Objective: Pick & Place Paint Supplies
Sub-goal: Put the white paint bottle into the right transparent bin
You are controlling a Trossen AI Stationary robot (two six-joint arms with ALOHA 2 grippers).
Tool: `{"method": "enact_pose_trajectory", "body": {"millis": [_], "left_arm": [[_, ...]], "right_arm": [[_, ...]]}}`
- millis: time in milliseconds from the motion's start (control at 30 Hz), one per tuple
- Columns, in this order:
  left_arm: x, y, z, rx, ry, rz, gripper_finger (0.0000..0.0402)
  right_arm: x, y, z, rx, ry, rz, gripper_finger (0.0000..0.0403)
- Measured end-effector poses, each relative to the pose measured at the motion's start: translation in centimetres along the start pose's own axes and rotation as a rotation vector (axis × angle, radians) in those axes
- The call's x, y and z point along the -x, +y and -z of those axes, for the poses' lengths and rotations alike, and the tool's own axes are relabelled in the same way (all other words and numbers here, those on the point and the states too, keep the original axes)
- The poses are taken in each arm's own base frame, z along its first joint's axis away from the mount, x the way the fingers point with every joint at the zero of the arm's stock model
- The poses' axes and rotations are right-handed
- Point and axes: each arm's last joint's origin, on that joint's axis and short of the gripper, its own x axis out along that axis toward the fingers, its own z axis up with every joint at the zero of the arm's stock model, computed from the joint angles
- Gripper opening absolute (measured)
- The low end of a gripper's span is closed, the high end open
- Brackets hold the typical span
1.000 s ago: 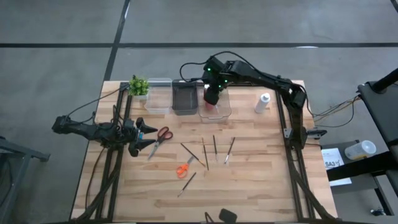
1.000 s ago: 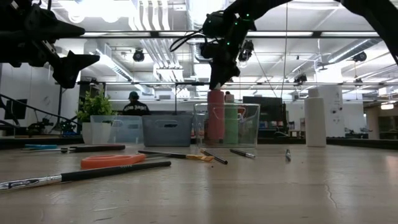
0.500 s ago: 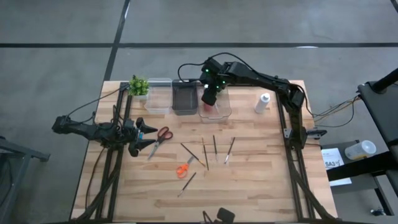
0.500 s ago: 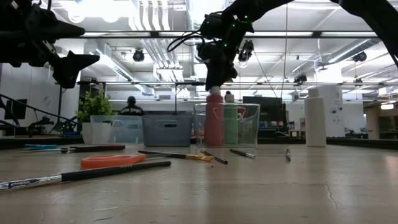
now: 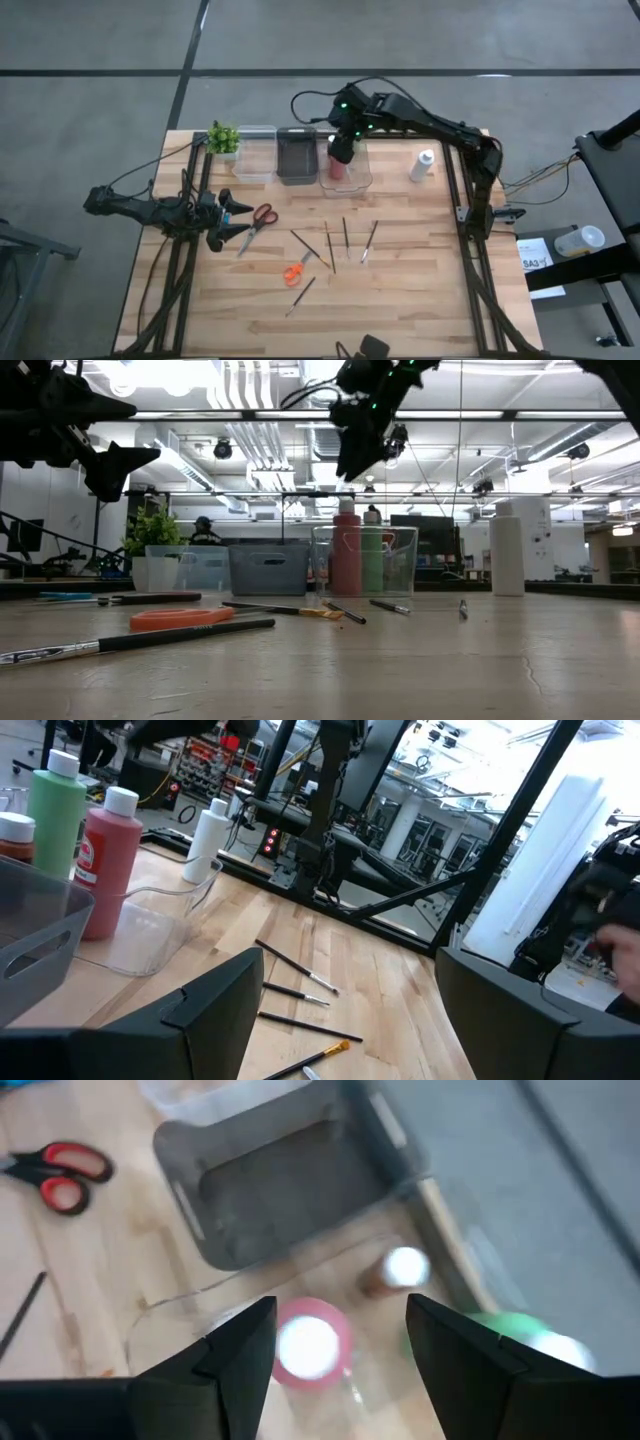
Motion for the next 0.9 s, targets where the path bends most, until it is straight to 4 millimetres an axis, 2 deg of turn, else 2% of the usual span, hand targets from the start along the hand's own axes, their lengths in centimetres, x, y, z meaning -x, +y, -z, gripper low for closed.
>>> {"method": "enact_pose_trajectory", "body": {"millis": [233, 400, 533, 900], "left_arm": [[0.0, 0.0, 0.0, 0.000, 0.000, 0.000, 0.0303], [0.0, 0.0, 0.0, 0.000, 0.000, 0.000, 0.0303], [0.0, 0.0, 0.0, 0.000, 0.000, 0.000, 0.0303], [0.0, 0.0, 0.0, 0.000, 0.000, 0.000, 0.0303]], "right_arm": [[6.1, -0.6, 1.5, -0.099, 0.015, 0.214, 0.0221], [9.2, -1.2, 3.6, -0.239, 0.083, 0.286, 0.0221], [10.6, -1.8, 5.6, -0.326, 0.092, 0.348, 0.0221], [12.1, -2.8, 13.2, -0.620, 0.132, 0.412, 0.0222]]}}
